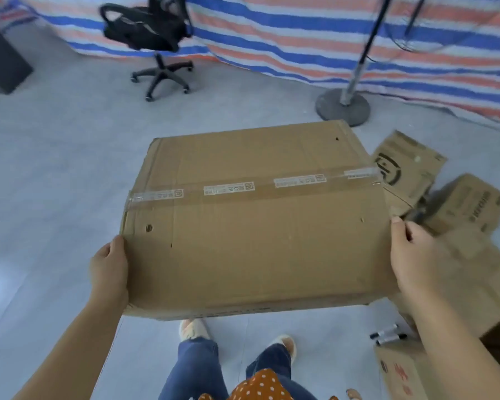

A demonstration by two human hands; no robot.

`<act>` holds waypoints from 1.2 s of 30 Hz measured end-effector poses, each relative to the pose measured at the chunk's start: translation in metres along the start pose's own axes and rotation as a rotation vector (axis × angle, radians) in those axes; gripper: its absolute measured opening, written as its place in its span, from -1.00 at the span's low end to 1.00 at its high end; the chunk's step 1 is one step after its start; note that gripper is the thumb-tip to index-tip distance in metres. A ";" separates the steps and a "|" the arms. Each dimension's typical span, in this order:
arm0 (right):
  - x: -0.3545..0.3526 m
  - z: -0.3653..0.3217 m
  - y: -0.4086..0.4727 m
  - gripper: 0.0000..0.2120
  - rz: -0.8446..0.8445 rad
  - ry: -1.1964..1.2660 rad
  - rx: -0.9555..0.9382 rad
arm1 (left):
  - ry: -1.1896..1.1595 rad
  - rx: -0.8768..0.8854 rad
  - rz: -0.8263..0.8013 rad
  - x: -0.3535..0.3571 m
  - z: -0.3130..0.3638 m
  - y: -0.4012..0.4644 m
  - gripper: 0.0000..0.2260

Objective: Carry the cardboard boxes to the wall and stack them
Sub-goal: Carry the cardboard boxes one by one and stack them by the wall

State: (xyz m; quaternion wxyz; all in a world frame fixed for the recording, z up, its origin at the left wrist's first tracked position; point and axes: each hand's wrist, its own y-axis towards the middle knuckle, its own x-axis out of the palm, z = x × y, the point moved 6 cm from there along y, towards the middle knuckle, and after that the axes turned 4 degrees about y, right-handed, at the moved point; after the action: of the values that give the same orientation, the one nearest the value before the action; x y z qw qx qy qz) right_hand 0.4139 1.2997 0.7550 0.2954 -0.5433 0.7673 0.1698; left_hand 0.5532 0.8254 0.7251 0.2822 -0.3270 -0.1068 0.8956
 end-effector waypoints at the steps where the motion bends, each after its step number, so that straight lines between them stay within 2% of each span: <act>1: 0.016 -0.016 -0.005 -0.57 -0.018 -0.010 -0.035 | -0.013 -0.017 0.034 -0.021 -0.008 0.007 -0.75; 7: 0.126 -0.110 -0.054 -0.56 -0.148 -0.023 -0.212 | -0.109 -0.140 0.194 -0.148 -0.070 0.055 -0.78; 18: 0.341 -0.280 -0.223 -0.58 -0.487 0.035 -0.407 | -0.266 -0.284 0.548 -0.394 -0.170 0.119 -0.73; 27: 0.472 -0.403 -0.300 -0.58 -0.633 0.023 -0.568 | -0.439 -0.386 0.711 -0.491 -0.208 0.172 -0.71; 31: 0.536 -0.453 -0.317 -0.58 -0.657 0.014 -0.618 | -0.485 -0.398 0.726 -0.522 -0.218 0.226 -0.73; 36: 0.648 -0.537 -0.351 -0.58 -0.716 0.000 -0.665 | -0.541 -0.437 0.764 -0.578 -0.223 0.318 -0.74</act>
State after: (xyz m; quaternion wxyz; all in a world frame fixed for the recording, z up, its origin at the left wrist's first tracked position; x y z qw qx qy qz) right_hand 0.4445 0.3886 0.7747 0.1456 -0.8379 0.4366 0.2934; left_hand 0.9216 0.2343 0.7393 -0.1776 -0.1505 -0.2335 0.9441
